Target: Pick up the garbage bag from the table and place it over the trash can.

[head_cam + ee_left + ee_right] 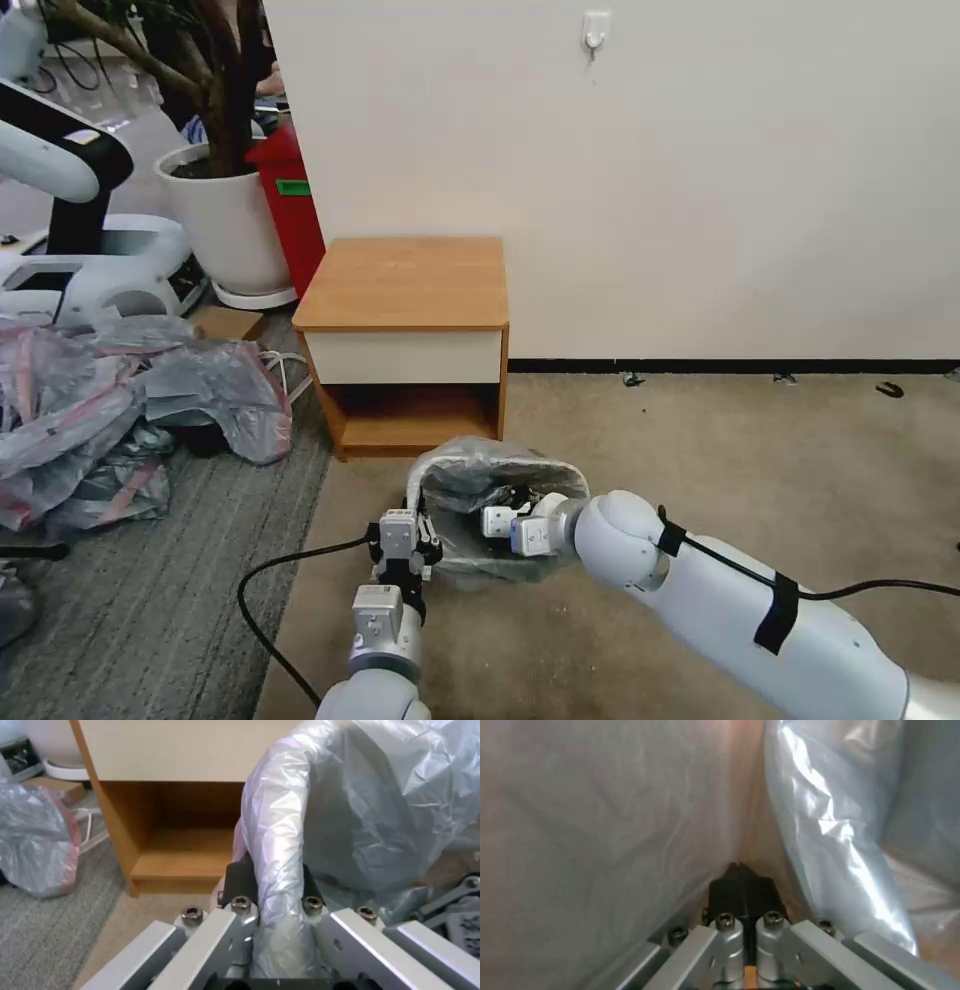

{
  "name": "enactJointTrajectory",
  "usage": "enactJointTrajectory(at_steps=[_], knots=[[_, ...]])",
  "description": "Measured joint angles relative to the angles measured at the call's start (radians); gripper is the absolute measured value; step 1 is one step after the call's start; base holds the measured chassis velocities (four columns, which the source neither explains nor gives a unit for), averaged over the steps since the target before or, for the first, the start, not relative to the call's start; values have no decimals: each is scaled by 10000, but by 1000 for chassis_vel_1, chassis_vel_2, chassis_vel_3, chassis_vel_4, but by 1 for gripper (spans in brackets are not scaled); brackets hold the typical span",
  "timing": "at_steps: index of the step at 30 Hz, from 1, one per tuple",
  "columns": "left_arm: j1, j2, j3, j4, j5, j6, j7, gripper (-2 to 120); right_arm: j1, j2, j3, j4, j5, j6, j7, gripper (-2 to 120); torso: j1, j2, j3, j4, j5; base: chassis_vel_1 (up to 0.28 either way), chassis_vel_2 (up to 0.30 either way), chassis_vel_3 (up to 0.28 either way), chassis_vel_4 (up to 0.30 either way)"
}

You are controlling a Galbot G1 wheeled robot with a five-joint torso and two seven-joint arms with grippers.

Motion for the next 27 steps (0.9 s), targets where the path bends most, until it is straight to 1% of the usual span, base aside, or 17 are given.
enactJointTrajectory(at_steps=[6, 27], knots=[[23, 16, 37, -26, -46, 11, 4, 3, -49, 101, -26, -152, -181, 33, -58, 0, 0, 0, 0, 1, -2, 0, 0, 0, 0], [128, 61, 159, -115, -91, 22, 21, 3, -95, 95, -42, -210, -550, 114, -274, 0, -1, 0, 0, 1, -2, 0, 0, 0, 0]])
